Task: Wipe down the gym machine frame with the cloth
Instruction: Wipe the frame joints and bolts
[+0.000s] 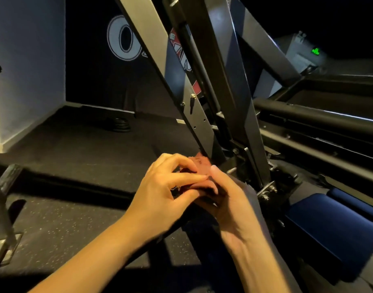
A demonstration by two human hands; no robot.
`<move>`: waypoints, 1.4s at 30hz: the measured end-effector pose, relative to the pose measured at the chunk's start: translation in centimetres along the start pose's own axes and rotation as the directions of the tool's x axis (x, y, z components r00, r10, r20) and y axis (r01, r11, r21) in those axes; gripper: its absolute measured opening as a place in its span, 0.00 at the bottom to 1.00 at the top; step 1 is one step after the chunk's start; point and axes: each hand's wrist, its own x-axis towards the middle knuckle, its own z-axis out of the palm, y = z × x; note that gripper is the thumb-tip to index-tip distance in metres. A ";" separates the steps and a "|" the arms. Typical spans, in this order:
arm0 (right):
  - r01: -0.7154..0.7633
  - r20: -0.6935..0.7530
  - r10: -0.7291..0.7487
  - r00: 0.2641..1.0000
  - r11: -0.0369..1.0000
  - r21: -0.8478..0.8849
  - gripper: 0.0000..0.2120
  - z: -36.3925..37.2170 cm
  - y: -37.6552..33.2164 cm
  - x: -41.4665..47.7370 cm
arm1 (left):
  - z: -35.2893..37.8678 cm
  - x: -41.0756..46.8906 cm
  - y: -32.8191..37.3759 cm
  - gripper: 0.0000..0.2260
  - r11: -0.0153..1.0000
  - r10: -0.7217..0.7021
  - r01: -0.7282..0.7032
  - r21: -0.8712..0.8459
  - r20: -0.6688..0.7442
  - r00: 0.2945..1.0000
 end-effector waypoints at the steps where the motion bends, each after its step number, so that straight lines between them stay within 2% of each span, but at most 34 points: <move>1: 0.005 -0.013 -0.004 1.000 1.000 0.014 0.10 -0.1 -0.2 0.2 | -0.1 0.2 0.0 0.14 1.000 0.010 -0.010 0.015 0.020 1.000; 3: 0.079 -0.070 -0.078 0.994 0.997 0.010 0.10 -0.8 -0.9 0.7 | -0.8 1.0 0.2 0.16 0.998 0.053 -0.053 0.014 0.038 0.998; 5: 0.304 -0.180 -0.321 0.930 0.946 -0.113 0.07 -1.6 -2.4 1.4 | -2.0 2.3 0.6 0.17 0.997 0.083 -0.083 0.007 0.016 0.996; 6: 0.435 -0.212 -0.486 0.848 0.866 -0.246 0.06 -1.8 -3.4 1.6 | -2.6 3.0 0.7 0.17 0.996 0.088 -0.088 0.017 -0.014 0.996; 7: 0.541 -0.211 -0.653 0.727 0.735 -0.409 0.05 -1.8 -4.3 1.9 | -3.3 3.8 0.8 0.16 0.995 0.094 -0.093 0.033 -0.056 0.994; 9: 0.580 -0.155 -0.844 0.513 0.474 -0.662 0.06 -1.3 -5.6 3.1 | -4.2 5.0 1.0 0.13 0.996 0.085 -0.079 0.045 -0.145 0.986; 10: 0.572 -0.136 -0.882 0.452 0.403 -0.714 0.08 -0.7 -6.0 4.0 | -4.5 5.4 1.1 0.12 0.997 0.069 -0.063 0.038 -0.179 0.981; 13: 0.585 -0.111 -0.905 0.411 0.355 -0.729 0.11 2.1 -6.2 6.8 | -5.2 5.9 1.3 0.10 0.999 0.042 -0.037 0.021 -0.246 0.968; 15: 0.633 -0.072 -0.934 0.351 0.293 -0.716 0.11 4.1 -6.9 7.9 | -6.1 6.4 1.5 0.10 0.998 0.058 -0.050 0.036 -0.276 0.959; 18: 0.798 -0.004 -0.956 0.293 0.247 -0.551 0.10 7.3 -10.2 8.3 | -7.9 8.1 2.0 0.11 0.995 0.091 -0.072 0.071 -0.317 0.944; 22: 0.848 0.166 -0.972 0.165 0.054 -0.528 0.15 8.8 -12.5 8.5 | -10.1 11.2 2.8 0.12 0.986 0.145 -0.098 0.135 -0.405 0.903; 27: 0.821 0.203 -0.968 0.145 0.003 -0.571 0.18 6.7 -9.8 8.2 | -12.9 14.0 4.0 0.16 0.969 0.190 -0.078 0.234 -0.509 0.839; 29: 0.817 0.249 -0.965 0.085 -0.075 -0.572 0.19 8.1 -11.1 8.7 | -14.0 14.8 4.6 0.16 0.963 0.212 -0.085 0.255 -0.526 0.823; 32: 0.838 0.325 -0.944 -0.056 -0.221 -0.499 0.17 12.3 -15.3 9.2 | -15.6 16.4 5.2 0.17 0.953 0.245 -0.090 0.289 -0.562 0.790; 35: 0.818 0.352 -0.928 -0.125 -0.297 -0.492 0.16 15.1 -18.9 9.9 | -17.1 18.0 6.0 0.16 0.954 0.253 -0.083 0.289 -0.623 0.740; 37: 0.757 0.379 -0.910 -0.169 -0.366 -0.541 0.16 14.8 -18.8 10.3 | -17.8 18.8 6.7 0.17 0.951 0.272 -0.096 0.294 -0.652 0.707; 39: 0.662 0.401 -0.883 -0.243 -0.453 -0.597 0.16 13.4 -17.4 10.5 | -18.2 19.5 7.2 0.17 0.934 0.319 -0.104 0.343 -0.663 0.677; 40: 0.642 0.399 -0.879 -0.261 -0.467 -0.608 0.16 12.9 -16.7 10.5 | -18.5 19.9 7.4 0.18 0.917 0.353 -0.104 0.385 -0.662 0.661; 42: 0.648 0.380 -0.890 -0.251 -0.446 -0.617 0.16 12.6 -15.9 10.6 | -19.1 20.6 7.4 0.20 0.887 0.407 -0.102 0.451 -0.657 0.635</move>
